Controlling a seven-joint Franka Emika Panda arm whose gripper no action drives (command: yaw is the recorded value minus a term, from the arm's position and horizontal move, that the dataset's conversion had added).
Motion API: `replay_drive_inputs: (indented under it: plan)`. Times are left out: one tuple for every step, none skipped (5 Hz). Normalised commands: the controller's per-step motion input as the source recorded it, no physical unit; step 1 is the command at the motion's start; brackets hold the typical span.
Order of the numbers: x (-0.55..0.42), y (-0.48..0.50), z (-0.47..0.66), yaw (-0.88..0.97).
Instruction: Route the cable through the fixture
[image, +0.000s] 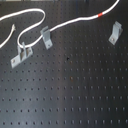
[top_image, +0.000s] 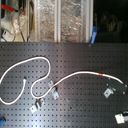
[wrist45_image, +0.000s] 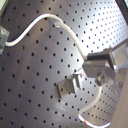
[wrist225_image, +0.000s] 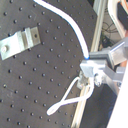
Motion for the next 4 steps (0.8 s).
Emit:
replay_drive_inputs:
  plan:
    - [0.008,0.02,0.0,0.0]
    - [-0.209,0.056,0.37,0.0]
    - [-0.373,0.024,0.37,0.1]
    - [-0.256,0.116,0.27,0.5]
